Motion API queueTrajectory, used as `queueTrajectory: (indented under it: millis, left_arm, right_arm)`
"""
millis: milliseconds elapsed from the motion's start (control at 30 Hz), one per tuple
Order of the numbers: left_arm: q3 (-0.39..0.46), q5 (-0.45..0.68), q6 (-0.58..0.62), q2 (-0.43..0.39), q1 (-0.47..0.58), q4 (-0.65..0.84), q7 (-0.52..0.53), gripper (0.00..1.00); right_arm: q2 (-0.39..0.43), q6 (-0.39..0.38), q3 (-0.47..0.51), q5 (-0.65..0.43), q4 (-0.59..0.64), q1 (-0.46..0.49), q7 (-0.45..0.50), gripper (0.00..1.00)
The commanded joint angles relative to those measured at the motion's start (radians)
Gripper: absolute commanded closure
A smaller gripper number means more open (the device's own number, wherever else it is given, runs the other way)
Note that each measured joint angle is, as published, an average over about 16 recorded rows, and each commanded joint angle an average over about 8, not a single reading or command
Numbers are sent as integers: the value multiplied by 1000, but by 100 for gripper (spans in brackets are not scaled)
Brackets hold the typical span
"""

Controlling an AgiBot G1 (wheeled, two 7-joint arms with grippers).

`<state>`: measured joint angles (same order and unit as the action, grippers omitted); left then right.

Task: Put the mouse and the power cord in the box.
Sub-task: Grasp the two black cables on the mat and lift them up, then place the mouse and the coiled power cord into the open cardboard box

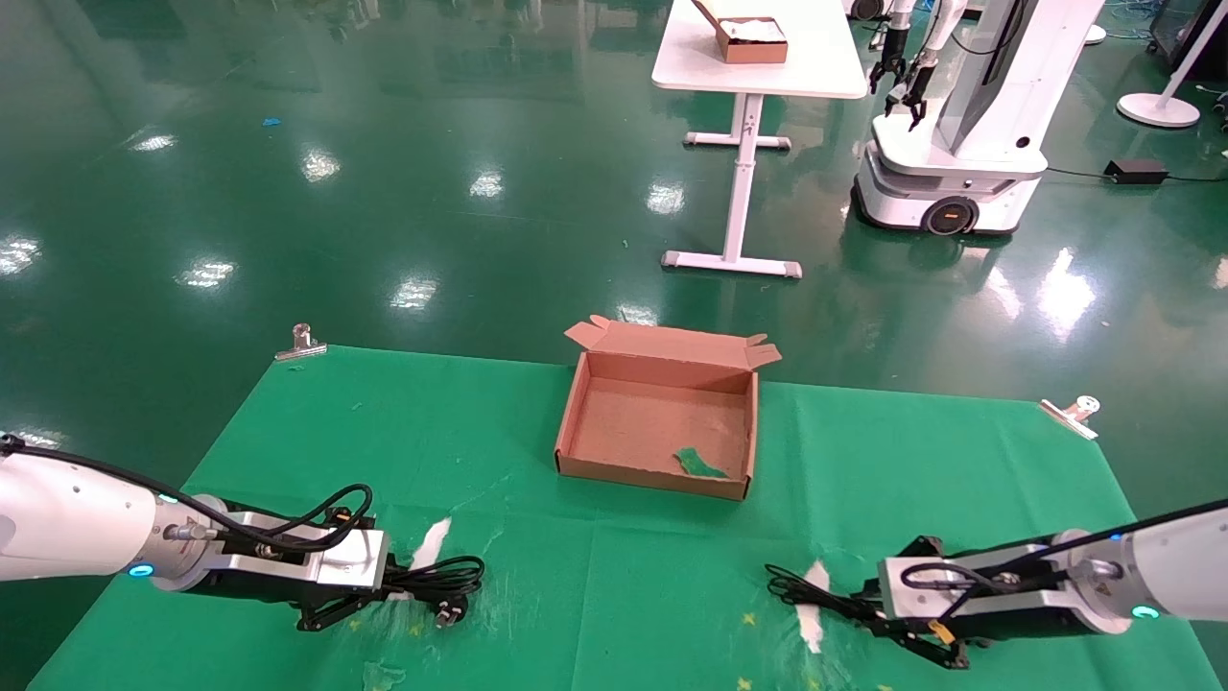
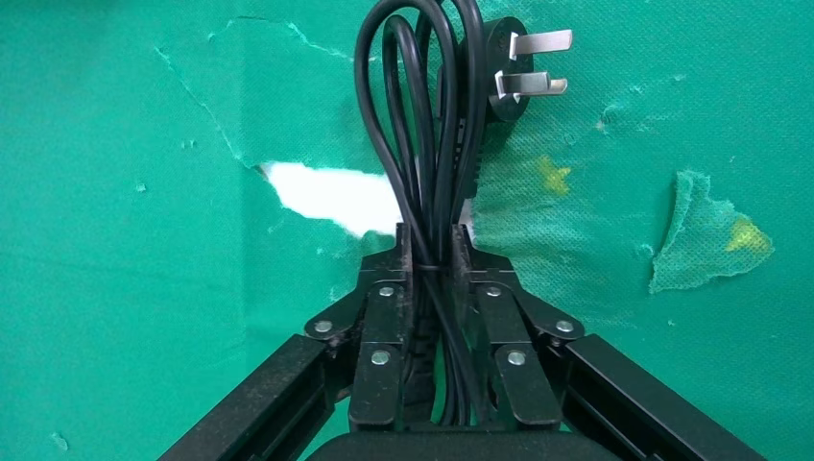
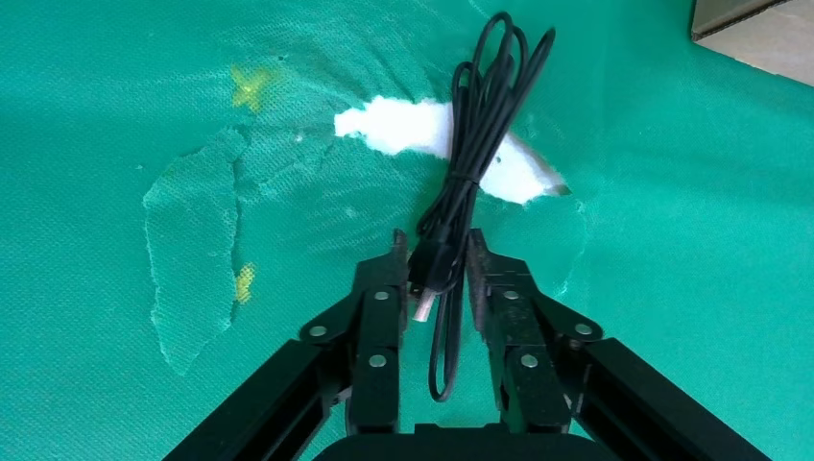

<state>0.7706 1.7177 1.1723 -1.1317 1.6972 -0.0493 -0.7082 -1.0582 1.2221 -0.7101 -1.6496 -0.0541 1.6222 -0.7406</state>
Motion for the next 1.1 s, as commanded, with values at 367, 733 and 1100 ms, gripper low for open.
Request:
queueTrajectory:
  millis: [367, 733, 1100]
  left_arm:
    - [-41, -59, 57, 38, 28, 34, 54, 100]
    - [-220, -314, 215, 123, 158, 176, 294, 100]
    - [-280, -408, -12, -67, 282, 144, 356, 100]
  right_arm:
    - [43, 58, 18, 27, -13, 43, 1, 100]
    - [187, 215, 68, 92, -129, 266, 100, 100]
    - [-62, 63, 91, 131, -167, 291, 154, 100]
